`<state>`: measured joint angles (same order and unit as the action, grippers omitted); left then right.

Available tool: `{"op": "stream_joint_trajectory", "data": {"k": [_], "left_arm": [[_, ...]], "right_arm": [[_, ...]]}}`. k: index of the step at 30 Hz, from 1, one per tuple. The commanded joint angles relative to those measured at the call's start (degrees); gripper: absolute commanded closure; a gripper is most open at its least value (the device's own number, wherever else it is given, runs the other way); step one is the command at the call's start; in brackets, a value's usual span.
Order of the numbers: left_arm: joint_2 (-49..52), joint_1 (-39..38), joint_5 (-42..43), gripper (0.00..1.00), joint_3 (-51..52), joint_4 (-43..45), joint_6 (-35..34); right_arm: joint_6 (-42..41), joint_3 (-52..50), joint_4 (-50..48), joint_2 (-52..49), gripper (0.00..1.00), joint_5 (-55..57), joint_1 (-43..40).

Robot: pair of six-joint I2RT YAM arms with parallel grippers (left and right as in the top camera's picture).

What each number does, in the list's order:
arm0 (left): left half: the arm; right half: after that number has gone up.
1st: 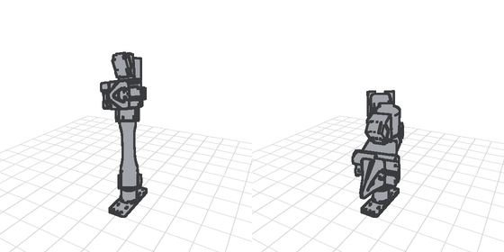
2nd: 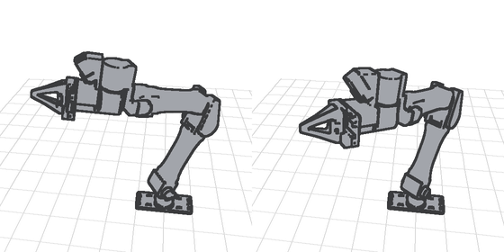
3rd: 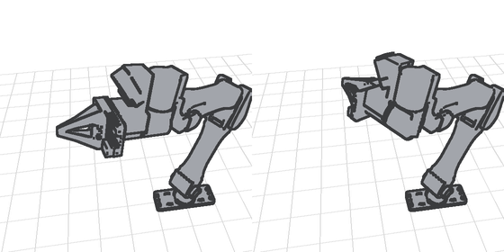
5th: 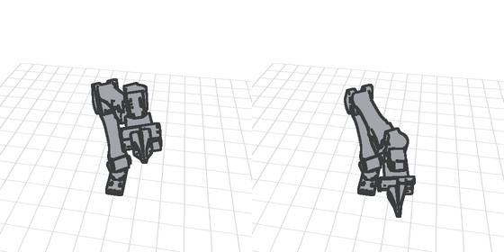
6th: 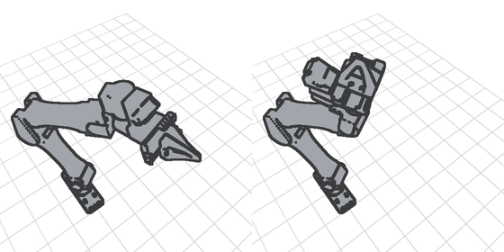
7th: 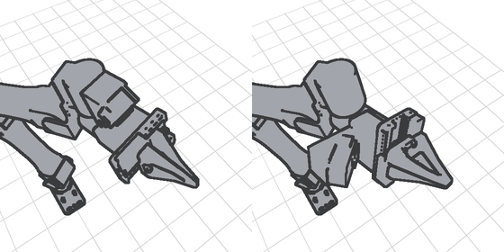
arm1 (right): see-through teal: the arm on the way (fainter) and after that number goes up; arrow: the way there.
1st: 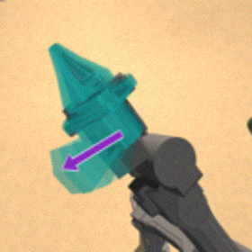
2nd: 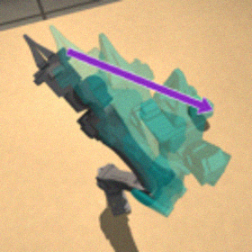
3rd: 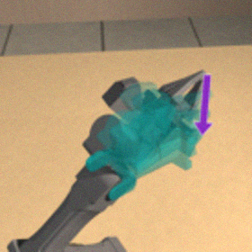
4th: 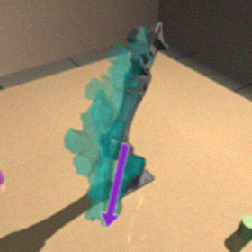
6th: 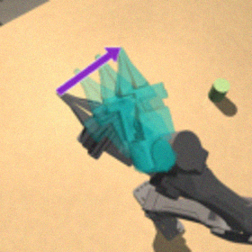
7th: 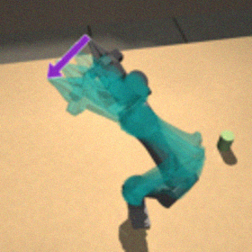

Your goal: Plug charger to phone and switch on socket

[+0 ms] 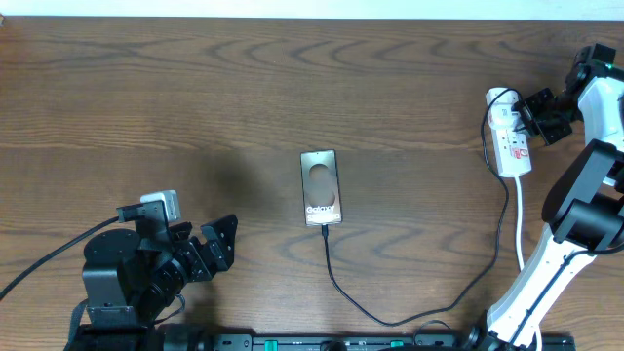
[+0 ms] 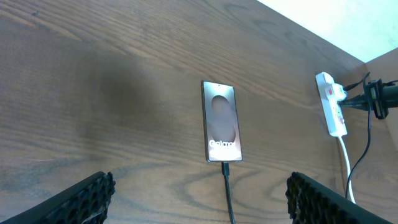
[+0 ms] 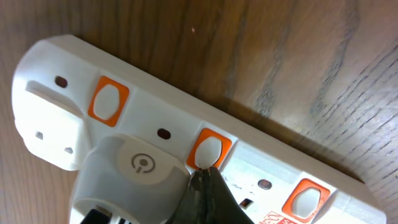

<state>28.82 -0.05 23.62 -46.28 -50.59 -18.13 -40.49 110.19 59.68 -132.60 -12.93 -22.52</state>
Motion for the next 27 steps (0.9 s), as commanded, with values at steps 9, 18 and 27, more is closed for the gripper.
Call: {"op": "stream_joint_trajectory", "data": {"k": [9,18,27], "left_arm": [[-0.09,0.26,-0.35,0.10,0.17,0.04,0.52],[-0.09,0.26,-0.35,0.10,0.20,0.04,0.52],[-0.09,0.26,-0.35,0.10,0.20,0.04,0.52]], "right_arm": [[0.76,0.33,0.74,-2.43,0.99,-6.10,1.99],[2.38,0.90,2.54,3.52,0.99,0.85,1.77],[0.26,0.92,1.84,9.11,0.99,0.33,-0.09]]}}
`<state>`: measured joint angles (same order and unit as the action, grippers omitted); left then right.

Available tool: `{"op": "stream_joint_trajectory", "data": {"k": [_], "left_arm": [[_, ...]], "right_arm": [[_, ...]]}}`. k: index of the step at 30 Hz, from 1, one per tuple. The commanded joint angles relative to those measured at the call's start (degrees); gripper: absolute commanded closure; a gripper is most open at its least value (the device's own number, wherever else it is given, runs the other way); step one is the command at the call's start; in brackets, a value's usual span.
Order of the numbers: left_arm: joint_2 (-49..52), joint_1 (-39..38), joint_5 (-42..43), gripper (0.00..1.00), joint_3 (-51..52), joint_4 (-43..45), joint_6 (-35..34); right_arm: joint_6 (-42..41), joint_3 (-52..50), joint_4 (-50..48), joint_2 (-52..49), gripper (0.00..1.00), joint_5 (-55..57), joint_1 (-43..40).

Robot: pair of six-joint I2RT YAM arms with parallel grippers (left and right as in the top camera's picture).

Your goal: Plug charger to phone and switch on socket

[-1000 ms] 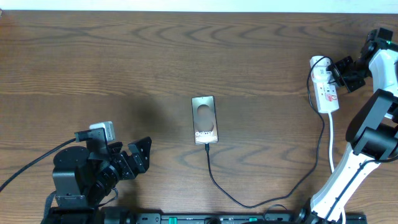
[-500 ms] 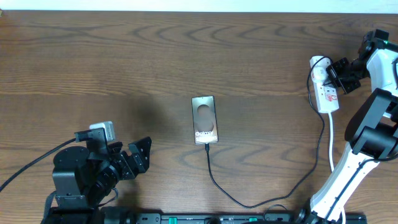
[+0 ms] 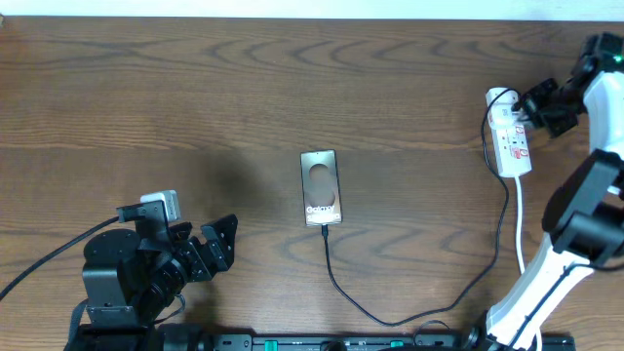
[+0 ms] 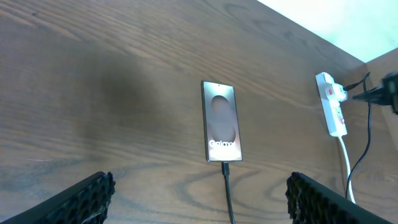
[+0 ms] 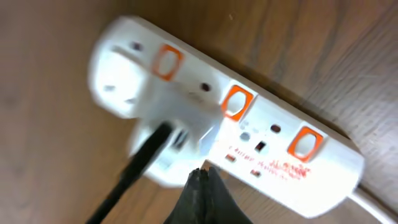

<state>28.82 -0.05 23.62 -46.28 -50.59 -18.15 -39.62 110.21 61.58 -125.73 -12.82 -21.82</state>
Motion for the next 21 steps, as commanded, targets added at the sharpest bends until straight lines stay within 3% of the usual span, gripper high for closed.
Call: {"op": "stream_joint_trajectory", "data": {"k": [1,21], "left_arm": [[-0.09,0.26,-0.35,0.10,0.20,0.04,0.55],[-0.09,0.26,-0.35,0.10,0.20,0.04,0.55]], "right_arm": [[-0.61,0.90,0.07,2.25,0.99,0.20,-0.87],[-0.63,0.66,0.09,-1.90,0.99,0.68,-0.63]]}}
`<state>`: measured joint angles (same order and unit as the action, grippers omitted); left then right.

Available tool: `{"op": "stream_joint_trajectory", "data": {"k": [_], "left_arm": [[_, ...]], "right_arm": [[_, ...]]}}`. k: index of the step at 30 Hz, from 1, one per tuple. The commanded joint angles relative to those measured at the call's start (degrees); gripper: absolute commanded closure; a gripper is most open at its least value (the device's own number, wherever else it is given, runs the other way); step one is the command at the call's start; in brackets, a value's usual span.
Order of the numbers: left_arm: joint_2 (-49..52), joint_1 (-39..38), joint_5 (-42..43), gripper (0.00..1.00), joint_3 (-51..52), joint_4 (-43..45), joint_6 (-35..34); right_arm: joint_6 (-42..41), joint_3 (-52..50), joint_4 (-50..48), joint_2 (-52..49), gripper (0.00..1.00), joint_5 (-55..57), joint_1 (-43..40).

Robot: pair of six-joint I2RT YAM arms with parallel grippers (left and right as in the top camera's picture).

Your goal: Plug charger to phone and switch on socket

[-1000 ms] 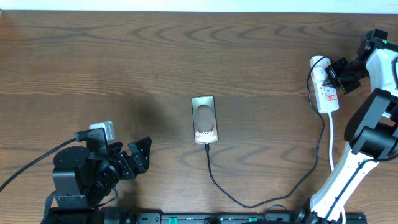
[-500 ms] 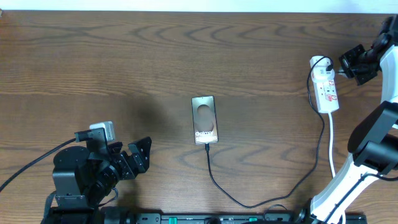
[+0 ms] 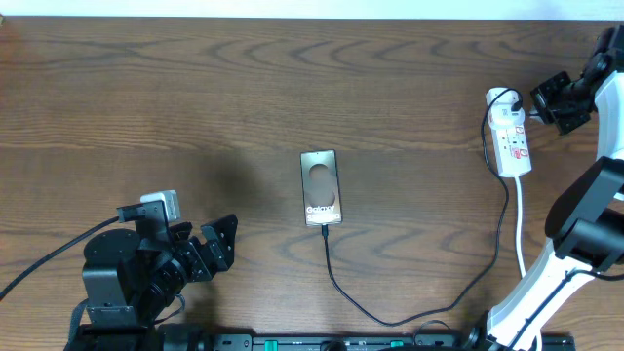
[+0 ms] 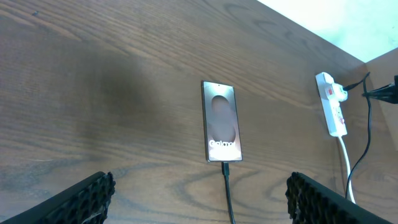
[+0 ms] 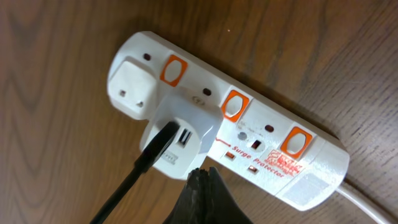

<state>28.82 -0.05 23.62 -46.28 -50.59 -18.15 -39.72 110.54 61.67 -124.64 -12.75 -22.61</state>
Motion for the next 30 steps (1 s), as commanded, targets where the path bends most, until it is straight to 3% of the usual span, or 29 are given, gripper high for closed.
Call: {"op": "stream_joint_trajectory", "data": {"k": [1,14,30], "left_arm": [[-0.09,0.26,-0.35,0.10,0.20,0.04,0.55],[-0.09,0.26,-0.35,0.10,0.20,0.04,0.55],[-0.09,0.26,-0.35,0.10,0.20,0.04,0.55]], "right_arm": [[-0.52,0.33,0.02,-3.54,0.99,0.59,0.15],[-0.09,0.35,-0.74,-10.36,0.99,0.39,1.51],[-0.04,1.18,-1.40,-1.68,0.99,-0.44,-0.22]]}}
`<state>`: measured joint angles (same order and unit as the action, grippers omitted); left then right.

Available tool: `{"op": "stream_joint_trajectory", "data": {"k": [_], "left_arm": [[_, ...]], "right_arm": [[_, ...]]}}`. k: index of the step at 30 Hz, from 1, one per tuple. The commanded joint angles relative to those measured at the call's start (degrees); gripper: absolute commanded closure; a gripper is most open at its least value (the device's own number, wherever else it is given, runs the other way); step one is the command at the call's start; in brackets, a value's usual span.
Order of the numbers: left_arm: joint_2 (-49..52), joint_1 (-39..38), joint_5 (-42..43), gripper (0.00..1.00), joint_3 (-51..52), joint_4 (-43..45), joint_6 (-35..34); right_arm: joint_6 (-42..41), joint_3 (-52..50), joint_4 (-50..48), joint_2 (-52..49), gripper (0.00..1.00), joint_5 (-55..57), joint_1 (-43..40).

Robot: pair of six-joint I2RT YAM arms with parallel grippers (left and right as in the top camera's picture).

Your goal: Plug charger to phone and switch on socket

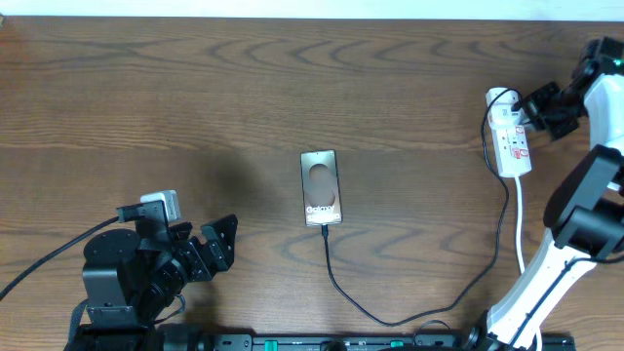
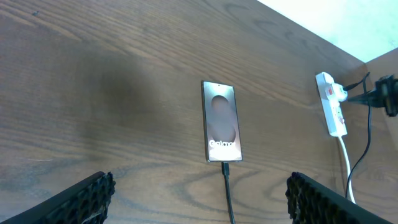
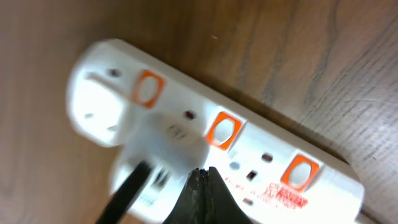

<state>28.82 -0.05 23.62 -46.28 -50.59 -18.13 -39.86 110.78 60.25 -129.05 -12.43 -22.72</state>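
Observation:
The phone (image 1: pixel 321 187) lies face up mid-table with the black charger cable (image 1: pixel 336 278) plugged into its near end; its screen is lit. The white power strip (image 1: pixel 509 136) with orange switches (image 3: pixel 223 129) lies at the far right, a white charger plug (image 3: pixel 165 138) seated in it. My right gripper (image 3: pixel 200 171) is shut with nothing held, its tip just above the strip beside the middle switch. My left gripper (image 2: pixel 199 199) is open low at the table's near left, far from the phone (image 2: pixel 221 121).
The strip's white lead (image 1: pixel 520 219) runs toward the near edge beside my right arm's base. The black cable loops across the near right part of the wooden table (image 1: pixel 195 97). A pale wall edge borders the far side.
My right gripper has come closer to the strip again, now just beside its middle orange switch. Phone, cable and left arm are unchanged.
My shut right gripper was pressed at the strip's middle orange switch, the phone lit and plugged in. It then stood higher off the strip, further back a moment later, and now is close over the middle switch again. The left gripper stayed open throughout.

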Motion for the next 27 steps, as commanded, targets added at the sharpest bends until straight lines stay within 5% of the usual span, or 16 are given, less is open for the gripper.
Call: {"op": "stream_joint_trajectory", "data": {"k": [1,27], "left_arm": [[-0.09,0.26,-0.35,0.10,0.20,0.04,0.52],[-0.09,0.26,-0.35,0.10,0.20,0.04,0.52]], "right_arm": [[0.11,0.90,0.02,2.69,0.99,-0.66,-0.07],[0.09,-0.13,-0.04,1.84,0.99,1.79,0.00]]}}
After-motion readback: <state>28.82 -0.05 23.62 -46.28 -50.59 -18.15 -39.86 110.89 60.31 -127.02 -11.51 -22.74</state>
